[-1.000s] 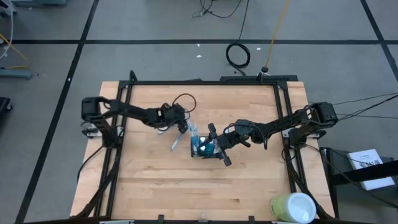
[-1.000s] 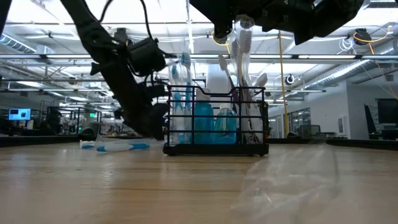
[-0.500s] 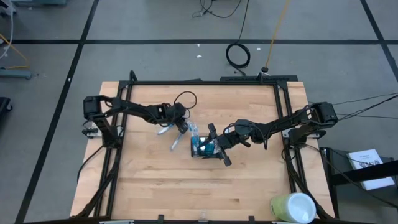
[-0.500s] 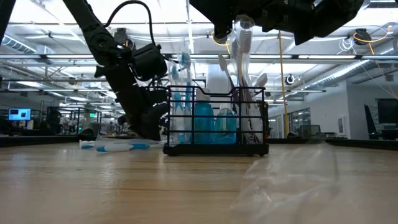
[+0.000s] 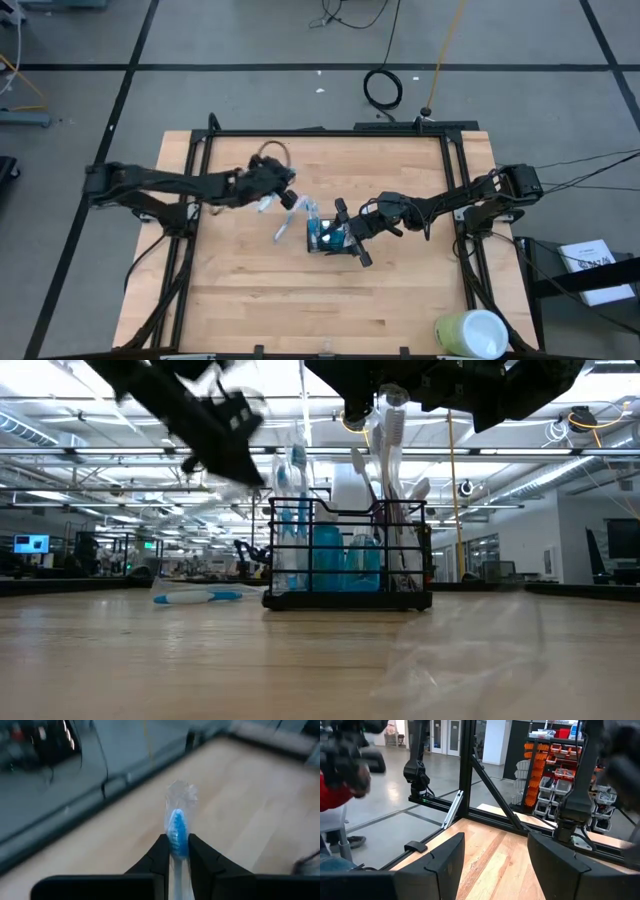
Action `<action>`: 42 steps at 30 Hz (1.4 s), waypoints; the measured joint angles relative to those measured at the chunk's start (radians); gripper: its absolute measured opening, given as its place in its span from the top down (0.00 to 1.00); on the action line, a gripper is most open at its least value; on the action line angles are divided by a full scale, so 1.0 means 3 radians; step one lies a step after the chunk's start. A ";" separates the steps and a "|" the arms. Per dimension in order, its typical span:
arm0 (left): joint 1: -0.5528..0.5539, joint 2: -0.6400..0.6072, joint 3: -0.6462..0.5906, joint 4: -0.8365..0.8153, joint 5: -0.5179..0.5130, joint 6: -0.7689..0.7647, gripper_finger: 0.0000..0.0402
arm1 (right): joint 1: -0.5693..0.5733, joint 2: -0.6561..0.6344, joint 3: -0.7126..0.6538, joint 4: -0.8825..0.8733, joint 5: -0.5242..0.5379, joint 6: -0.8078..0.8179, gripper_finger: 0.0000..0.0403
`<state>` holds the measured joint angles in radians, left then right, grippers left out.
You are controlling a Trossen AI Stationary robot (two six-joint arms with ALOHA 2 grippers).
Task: Pick & Place toothbrushing station
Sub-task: Put the blue toothbrush into the left section of the wire organizer
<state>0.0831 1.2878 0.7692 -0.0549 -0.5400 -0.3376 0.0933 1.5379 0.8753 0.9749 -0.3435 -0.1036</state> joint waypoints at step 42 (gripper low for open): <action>-0.1173 0.1672 -0.0458 0.5401 0.0133 0.1467 0.90 | 0.0000 0.0000 0.0000 0.0000 0.0000 0.0000 0.48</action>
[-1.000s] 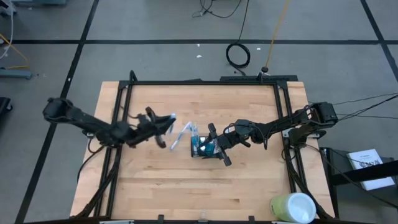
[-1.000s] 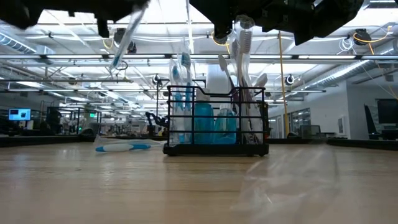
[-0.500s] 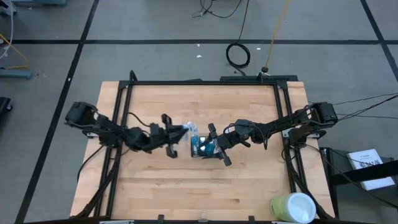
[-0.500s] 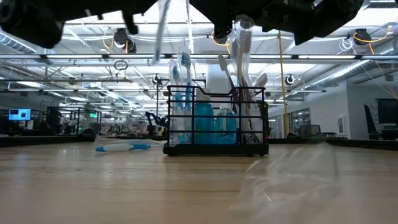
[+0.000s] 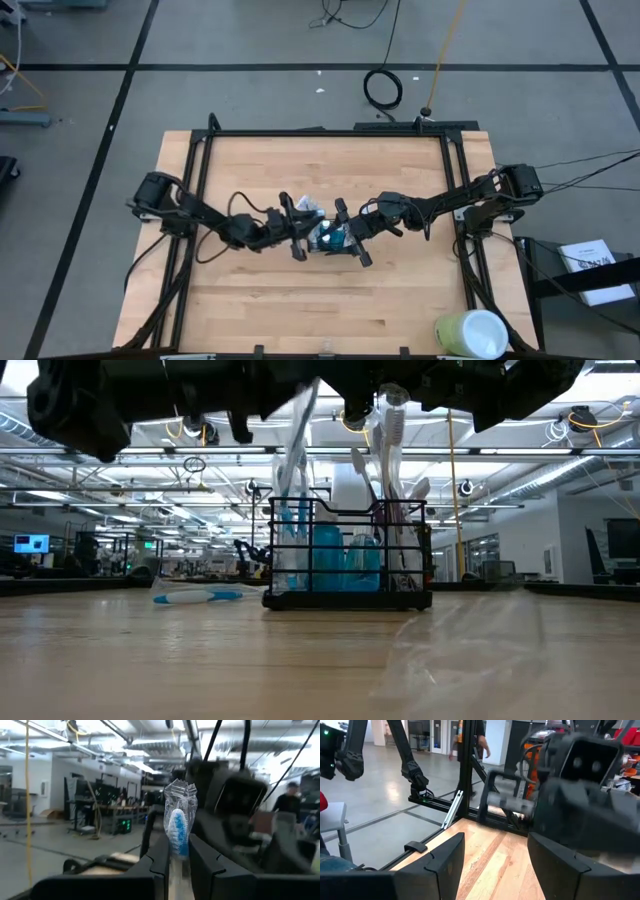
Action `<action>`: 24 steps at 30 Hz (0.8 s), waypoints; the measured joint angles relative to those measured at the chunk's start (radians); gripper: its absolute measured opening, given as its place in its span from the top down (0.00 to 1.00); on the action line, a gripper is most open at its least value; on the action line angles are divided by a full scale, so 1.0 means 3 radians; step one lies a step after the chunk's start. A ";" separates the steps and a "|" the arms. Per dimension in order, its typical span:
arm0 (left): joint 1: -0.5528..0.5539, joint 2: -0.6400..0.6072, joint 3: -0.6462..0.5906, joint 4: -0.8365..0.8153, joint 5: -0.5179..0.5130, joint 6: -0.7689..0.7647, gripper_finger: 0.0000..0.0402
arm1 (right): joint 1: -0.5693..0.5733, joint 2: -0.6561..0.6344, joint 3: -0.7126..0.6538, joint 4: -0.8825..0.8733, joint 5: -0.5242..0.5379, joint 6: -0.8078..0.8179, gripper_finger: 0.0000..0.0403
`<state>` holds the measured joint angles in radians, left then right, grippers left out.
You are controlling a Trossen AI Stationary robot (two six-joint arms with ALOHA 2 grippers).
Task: Pick & Place toothbrushing station
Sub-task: Put the blue toothbrush into the left section of the wire organizer
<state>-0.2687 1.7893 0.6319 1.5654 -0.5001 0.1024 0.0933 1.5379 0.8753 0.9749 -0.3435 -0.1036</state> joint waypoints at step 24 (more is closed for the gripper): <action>0.0000 0.0678 0.0004 0.0005 -0.0475 -0.0619 0.89 | 0.0000 0.0000 0.0000 0.0000 0.0000 0.0000 0.48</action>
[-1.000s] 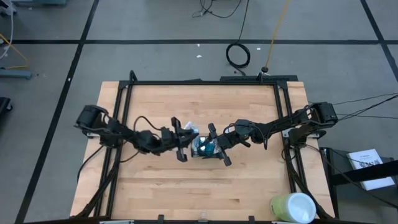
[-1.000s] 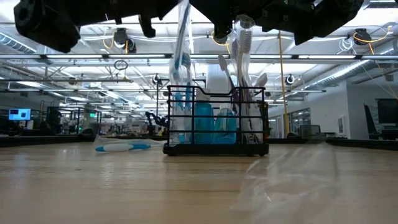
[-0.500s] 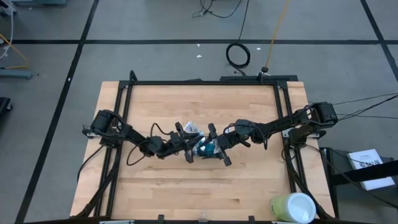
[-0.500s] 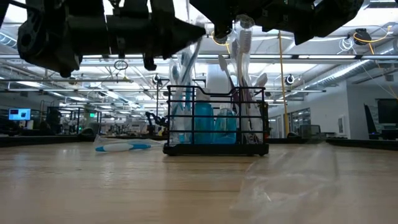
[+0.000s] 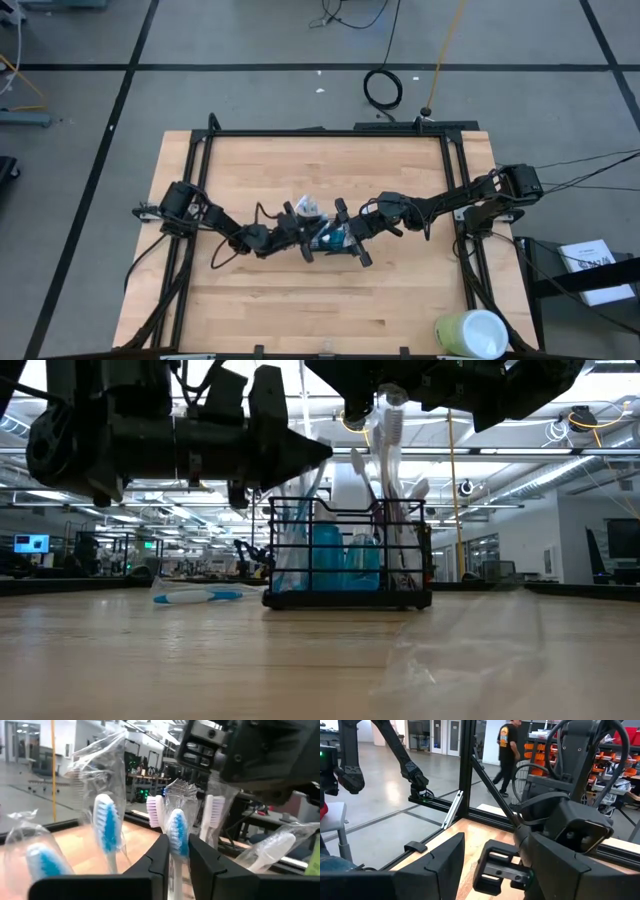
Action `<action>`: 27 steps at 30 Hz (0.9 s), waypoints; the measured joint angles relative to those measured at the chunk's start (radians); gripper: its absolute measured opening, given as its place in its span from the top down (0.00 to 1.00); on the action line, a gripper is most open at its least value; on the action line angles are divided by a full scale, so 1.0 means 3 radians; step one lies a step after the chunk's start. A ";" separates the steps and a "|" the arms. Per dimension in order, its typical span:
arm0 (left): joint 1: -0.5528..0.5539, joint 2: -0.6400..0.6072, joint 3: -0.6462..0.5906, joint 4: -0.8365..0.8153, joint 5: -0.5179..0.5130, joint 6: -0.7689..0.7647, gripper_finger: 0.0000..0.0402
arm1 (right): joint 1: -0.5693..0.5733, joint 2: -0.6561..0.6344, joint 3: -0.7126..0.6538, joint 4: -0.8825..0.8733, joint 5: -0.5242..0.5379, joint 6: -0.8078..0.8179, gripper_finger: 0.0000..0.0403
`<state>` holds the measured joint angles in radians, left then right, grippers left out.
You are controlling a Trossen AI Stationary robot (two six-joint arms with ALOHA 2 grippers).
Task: Pick & Place toothbrushing station
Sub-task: Put the blue toothbrush into the left section of the wire organizer, then put the toothbrush into the left section of the wire organizer
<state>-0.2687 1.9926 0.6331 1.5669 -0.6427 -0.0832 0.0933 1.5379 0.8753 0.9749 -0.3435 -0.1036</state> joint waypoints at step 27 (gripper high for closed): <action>-0.0389 -0.1298 0.0004 -0.1101 -0.1447 0.1029 0.17 | 0.0000 0.0000 0.0000 0.0000 0.0000 0.0000 0.48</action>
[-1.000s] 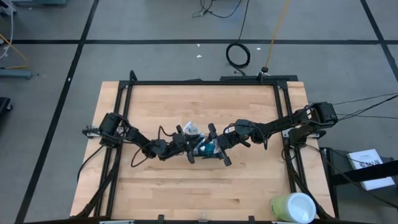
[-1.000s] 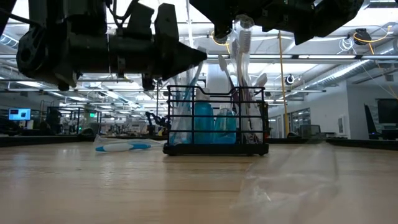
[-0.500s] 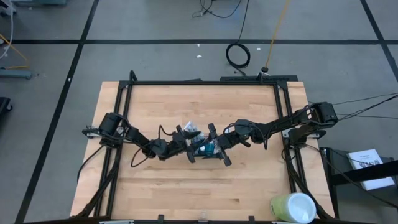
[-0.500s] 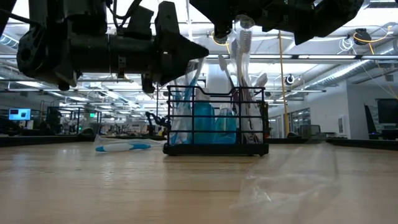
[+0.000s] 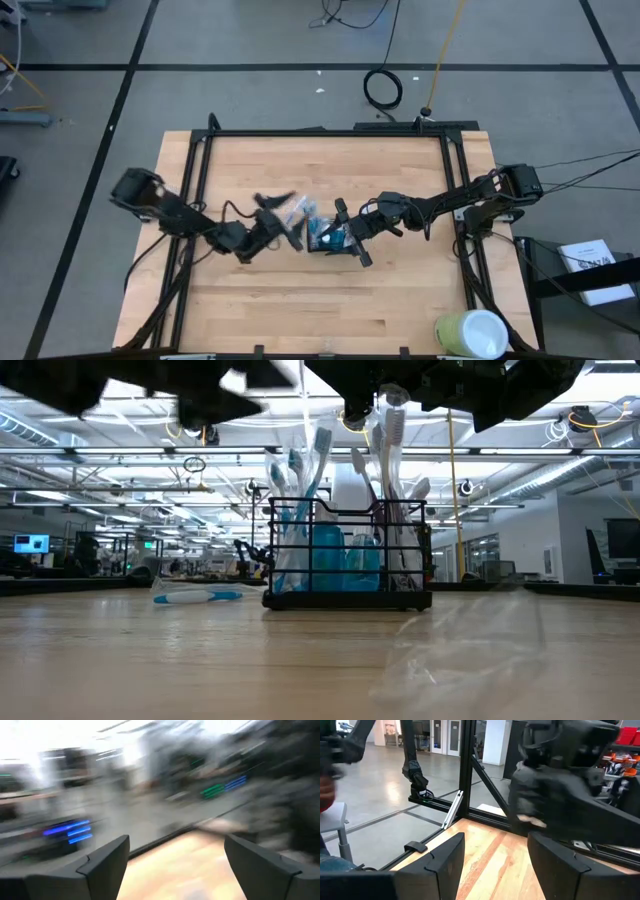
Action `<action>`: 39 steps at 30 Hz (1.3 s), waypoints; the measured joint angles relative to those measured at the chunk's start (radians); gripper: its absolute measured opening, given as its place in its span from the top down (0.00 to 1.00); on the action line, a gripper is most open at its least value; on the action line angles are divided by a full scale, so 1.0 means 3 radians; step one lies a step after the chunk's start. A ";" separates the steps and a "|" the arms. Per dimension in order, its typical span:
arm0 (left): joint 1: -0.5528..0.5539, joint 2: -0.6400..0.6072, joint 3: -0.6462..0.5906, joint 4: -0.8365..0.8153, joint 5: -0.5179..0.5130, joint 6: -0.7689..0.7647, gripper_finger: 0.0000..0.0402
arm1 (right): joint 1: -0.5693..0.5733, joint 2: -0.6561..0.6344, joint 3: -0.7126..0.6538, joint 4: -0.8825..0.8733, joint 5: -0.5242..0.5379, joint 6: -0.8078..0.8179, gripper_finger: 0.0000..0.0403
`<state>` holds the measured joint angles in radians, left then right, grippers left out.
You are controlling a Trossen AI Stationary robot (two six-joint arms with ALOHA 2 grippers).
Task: Pick & Place toothbrushing station
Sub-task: Put the toothbrush into the left section of the wire organizer
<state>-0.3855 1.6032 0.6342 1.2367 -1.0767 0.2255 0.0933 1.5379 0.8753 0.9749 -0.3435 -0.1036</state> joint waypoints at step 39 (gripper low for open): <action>0.1578 0.0695 0.0627 -0.3928 0.2126 -0.2517 0.32 | 0.0000 0.0000 0.0000 0.0000 0.0000 0.0000 0.48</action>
<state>0.0879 1.8118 0.8222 0.0583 -0.4389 -0.5297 0.0933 1.5379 0.8753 0.9749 -0.3435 -0.1036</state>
